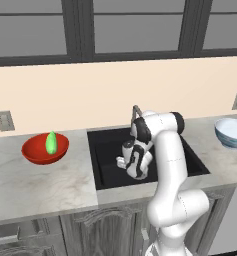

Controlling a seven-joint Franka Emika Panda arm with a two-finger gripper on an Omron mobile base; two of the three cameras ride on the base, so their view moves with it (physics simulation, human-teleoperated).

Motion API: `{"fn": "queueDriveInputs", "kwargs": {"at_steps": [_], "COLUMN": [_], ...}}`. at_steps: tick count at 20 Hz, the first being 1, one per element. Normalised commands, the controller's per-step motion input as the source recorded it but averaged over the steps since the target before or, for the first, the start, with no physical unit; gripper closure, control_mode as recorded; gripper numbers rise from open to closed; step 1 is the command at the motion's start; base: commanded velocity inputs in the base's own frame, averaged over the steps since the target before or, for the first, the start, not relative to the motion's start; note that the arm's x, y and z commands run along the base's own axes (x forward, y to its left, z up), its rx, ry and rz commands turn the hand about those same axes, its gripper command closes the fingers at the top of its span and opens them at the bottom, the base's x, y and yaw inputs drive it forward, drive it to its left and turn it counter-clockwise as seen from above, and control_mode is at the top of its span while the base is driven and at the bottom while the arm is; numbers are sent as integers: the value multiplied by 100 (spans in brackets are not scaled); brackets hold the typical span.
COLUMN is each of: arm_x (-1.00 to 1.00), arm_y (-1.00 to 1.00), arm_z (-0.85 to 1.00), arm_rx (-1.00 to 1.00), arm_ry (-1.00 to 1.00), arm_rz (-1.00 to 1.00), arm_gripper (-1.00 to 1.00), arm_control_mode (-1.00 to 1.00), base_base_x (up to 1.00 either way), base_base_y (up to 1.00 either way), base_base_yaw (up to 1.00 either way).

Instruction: Pick the bell peppers from the sink and place them in one bowl. Place the corn in the other bowl. Then turn off the sink faucet.

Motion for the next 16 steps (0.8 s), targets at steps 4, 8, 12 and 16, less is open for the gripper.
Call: {"fn": "queueDriveInputs", "kwargs": {"at_steps": [4,8,12,16], "arm_x": [-12,-4,0,-8], "arm_y": [-9,55,90,48], "arm_z": [18,61,57,87], "arm_rx": [19,3,-17,-15], "arm_ry": [-19,-31,-2,14], "arm_rz": [-9,-6,0,0], "arm_gripper": [100,100,100,100], "arm_control_mode": [-100,-100,-100,-100], "base_base_x": [0,0,0,0], "base_base_y": [0,0,0,0], "base_base_yaw": [0,0,0,0]}}
